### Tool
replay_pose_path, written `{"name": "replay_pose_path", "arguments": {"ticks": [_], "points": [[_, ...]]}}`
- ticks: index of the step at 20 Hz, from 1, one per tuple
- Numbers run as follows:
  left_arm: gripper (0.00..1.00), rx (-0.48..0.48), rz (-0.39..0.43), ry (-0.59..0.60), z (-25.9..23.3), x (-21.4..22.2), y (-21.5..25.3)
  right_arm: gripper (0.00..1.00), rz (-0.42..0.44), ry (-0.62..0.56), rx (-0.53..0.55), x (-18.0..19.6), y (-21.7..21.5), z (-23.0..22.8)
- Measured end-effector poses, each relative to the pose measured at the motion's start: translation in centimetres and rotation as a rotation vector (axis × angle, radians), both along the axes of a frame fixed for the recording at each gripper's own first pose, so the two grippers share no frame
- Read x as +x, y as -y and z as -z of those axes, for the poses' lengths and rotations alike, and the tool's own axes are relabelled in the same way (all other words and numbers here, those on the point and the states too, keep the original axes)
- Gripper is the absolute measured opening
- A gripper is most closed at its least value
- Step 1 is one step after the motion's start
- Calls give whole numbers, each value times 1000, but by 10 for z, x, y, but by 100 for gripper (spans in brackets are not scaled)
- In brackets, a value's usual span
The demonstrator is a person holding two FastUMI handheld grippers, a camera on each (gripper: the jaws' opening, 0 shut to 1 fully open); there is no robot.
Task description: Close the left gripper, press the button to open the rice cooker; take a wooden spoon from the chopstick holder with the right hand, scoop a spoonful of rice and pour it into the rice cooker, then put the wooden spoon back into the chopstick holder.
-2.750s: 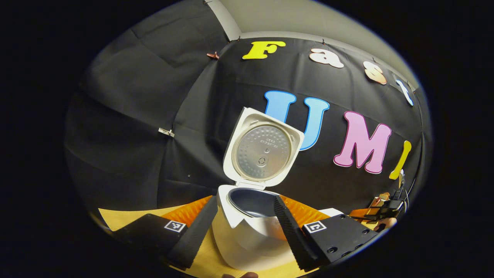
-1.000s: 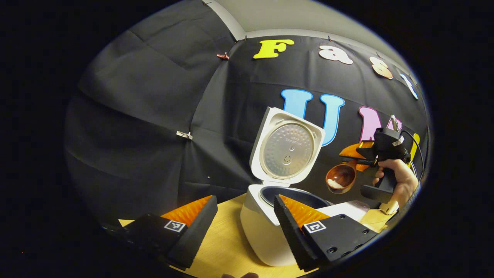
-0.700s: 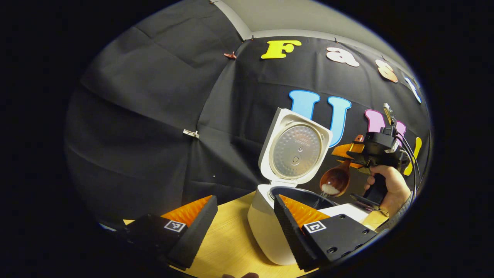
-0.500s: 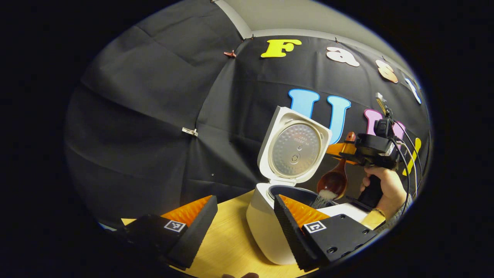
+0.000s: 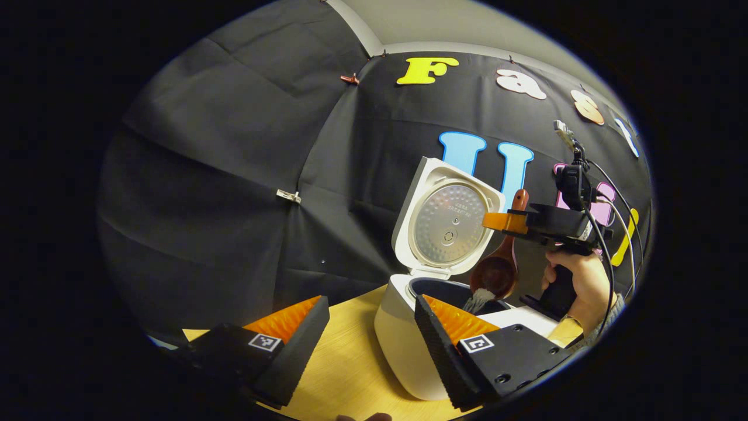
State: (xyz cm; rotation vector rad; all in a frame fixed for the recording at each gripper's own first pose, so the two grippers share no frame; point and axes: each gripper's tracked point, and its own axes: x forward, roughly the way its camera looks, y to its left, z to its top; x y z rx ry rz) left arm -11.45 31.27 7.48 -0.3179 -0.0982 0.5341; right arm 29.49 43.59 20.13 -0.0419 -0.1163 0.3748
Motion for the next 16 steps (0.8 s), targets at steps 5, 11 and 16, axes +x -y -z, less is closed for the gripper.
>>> {"name": "replay_pose_path", "arguments": {"ticks": [5,11,16], "points": [[95,-2,-2,2,0,-1,0,22,16,137,-212,-12,-23,-9],[95,-7,-9,8,-1,-2,-2,22,49,115,-238,-6,-15,-2],[95,-10,-8,6,2,-3,-3,22,40,-74,45,14,20,11]]}}
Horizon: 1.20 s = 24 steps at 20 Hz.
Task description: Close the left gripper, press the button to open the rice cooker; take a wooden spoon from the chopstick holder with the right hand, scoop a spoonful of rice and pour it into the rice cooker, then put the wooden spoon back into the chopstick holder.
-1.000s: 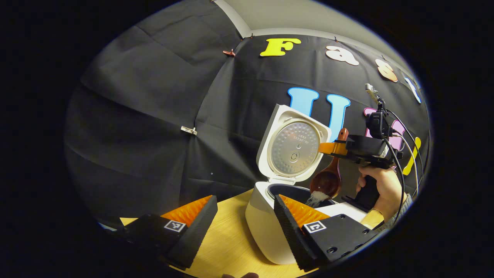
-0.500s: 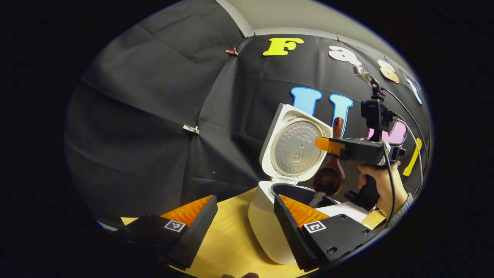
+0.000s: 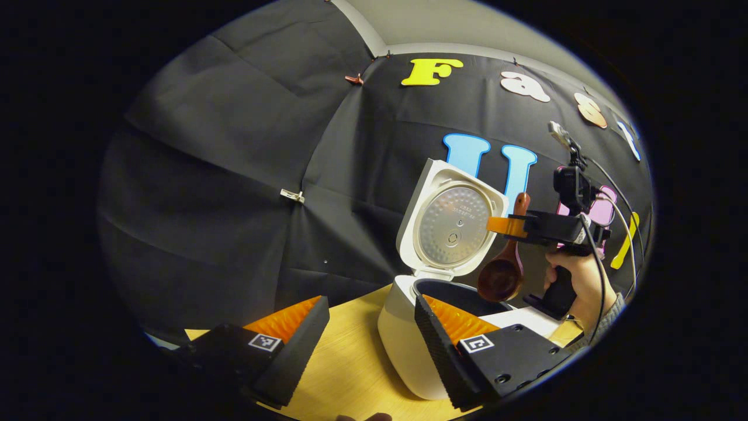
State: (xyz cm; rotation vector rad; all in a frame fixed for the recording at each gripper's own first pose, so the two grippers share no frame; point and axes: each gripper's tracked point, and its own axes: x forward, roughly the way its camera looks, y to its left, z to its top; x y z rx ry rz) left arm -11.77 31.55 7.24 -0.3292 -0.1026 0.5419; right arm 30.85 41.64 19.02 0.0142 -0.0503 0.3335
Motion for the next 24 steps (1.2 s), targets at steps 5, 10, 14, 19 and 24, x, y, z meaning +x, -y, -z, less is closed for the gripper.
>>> {"name": "replay_pose_path", "arguments": {"ticks": [5,10,14,19,24], "points": [[95,13,10,-2,-2,2,6,22,-9,-1,166,-24,41,-38],[95,42,23,-1,-9,4,16,22,41,94,212,-75,119,-86],[95,48,69,11,-15,11,33,22,118,104,201,-113,195,-86],[95,109,84,-3,-24,14,49,22,239,90,204,-166,303,-70],[95,139,94,-1,-32,16,60,22,385,69,174,-208,409,-43]]}}
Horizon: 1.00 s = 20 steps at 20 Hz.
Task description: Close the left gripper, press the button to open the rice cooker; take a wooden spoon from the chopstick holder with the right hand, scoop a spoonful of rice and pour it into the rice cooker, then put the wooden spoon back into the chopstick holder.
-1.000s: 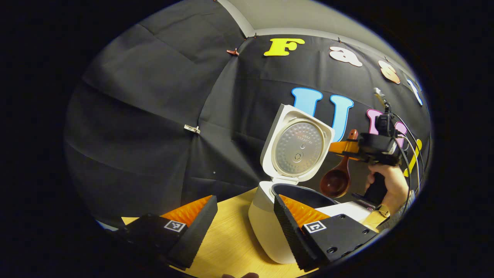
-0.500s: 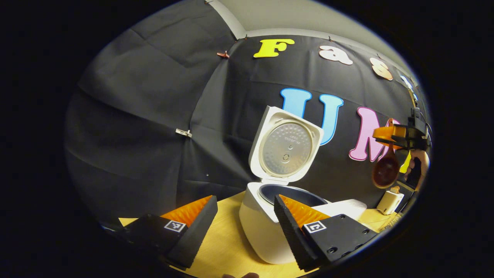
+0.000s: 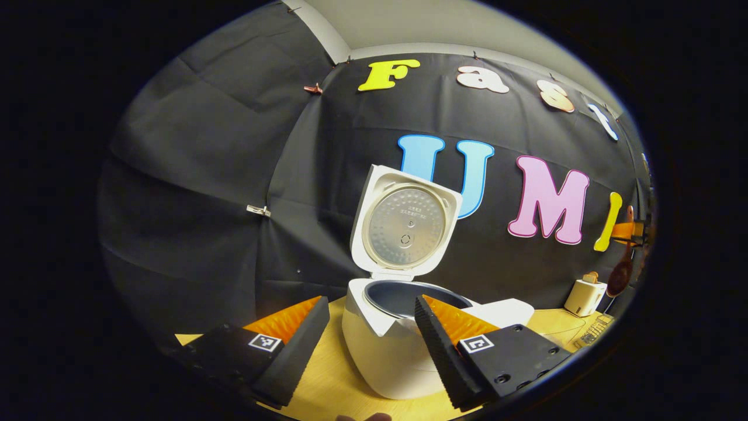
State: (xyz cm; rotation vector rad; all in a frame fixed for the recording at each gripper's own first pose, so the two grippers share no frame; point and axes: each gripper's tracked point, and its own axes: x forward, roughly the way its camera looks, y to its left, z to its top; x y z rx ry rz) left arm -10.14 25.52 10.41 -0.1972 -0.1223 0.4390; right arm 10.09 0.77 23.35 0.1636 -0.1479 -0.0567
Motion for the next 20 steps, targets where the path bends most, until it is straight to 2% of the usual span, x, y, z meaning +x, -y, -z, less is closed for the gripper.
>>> {"name": "replay_pose_path", "arguments": {"ticks": [5,11,13,18,19,20], "points": [[95,32,-18,13,-8,1,4,22,120,-35,-45,-22,75,33],[95,30,-15,25,-10,4,8,22,201,-104,-10,-20,128,87],[95,29,-17,18,-7,6,7,22,216,-135,11,-18,139,108],[95,31,-19,16,-8,5,6,22,201,-231,42,-18,135,160],[95,33,-19,18,-8,5,7,11,206,-251,47,-17,137,169],[95,35,-21,19,-9,5,7,22,213,-267,53,-17,140,176]]}}
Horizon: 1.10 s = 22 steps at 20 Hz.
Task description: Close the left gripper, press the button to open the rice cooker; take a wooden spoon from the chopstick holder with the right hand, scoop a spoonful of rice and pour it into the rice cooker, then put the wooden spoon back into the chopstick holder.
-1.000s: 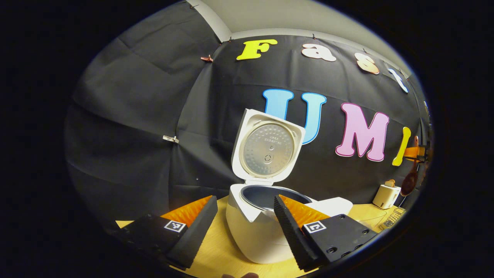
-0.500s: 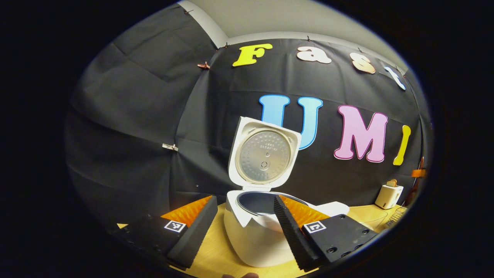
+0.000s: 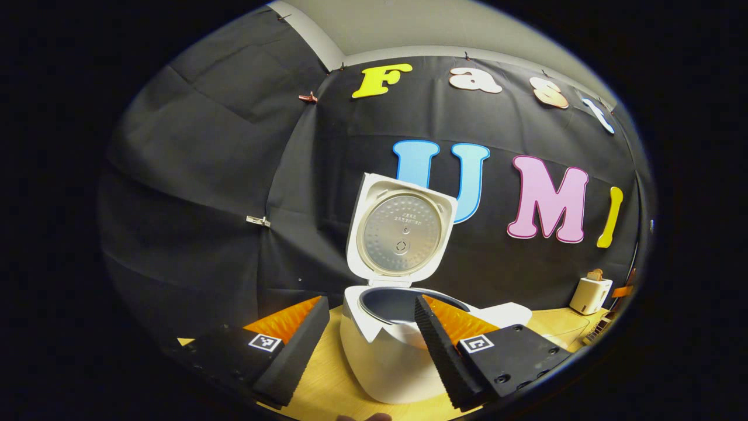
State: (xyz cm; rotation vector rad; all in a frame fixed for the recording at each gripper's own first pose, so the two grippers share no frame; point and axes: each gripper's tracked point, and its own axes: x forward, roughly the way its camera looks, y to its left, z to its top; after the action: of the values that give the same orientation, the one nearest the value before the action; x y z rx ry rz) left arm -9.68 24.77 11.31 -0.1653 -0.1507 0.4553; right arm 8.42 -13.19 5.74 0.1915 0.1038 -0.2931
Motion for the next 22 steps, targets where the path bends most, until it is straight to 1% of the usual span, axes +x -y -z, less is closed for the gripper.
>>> {"name": "replay_pose_path", "arguments": {"ticks": [1,3,4,5,6,7,8,9,11,12,13,15,16,17,19,21,22], "points": [[95,2,-2,2,-1,0,0,22,8,-9,11,0,5,5],[95,5,-1,4,-1,-1,1,25,29,9,34,-4,11,2],[95,6,-3,5,-2,-1,1,10,40,20,37,-7,14,-1],[95,7,-6,4,-1,0,1,34,60,26,33,-12,20,-3],[95,8,-8,3,-2,-1,1,40,80,24,22,-16,28,-5],[95,10,-11,4,-2,0,2,31,99,17,8,-21,34,-5],[95,12,-14,3,-2,-1,3,50,120,18,-9,-28,40,-8],[95,15,-17,3,-3,-1,4,59,142,24,-28,-35,45,-11],[95,20,-17,4,-5,0,7,62,178,58,-62,-52,54,-21],[95,21,-13,5,-6,0,11,47,195,81,-77,-59,57,-26],[95,23,-5,7,-7,1,16,64,200,102,-83,-66,56,-31],[95,49,5,16,-15,2,26,71,228,151,-137,-82,61,-44],[95,73,5,20,-23,3,29,84,241,174,-168,-92,63,-52],[95,103,4,20,-31,6,31,73,260,199,-199,-105,68,-58],[95,168,11,42,-61,14,34,73,283,223,-247,-122,71,-66],[95,189,49,110,-101,26,39,73,264,243,-251,-128,67,-71],[91,186,56,141,-120,33,36,73,249,252,-242,-130,65,-71]]}}
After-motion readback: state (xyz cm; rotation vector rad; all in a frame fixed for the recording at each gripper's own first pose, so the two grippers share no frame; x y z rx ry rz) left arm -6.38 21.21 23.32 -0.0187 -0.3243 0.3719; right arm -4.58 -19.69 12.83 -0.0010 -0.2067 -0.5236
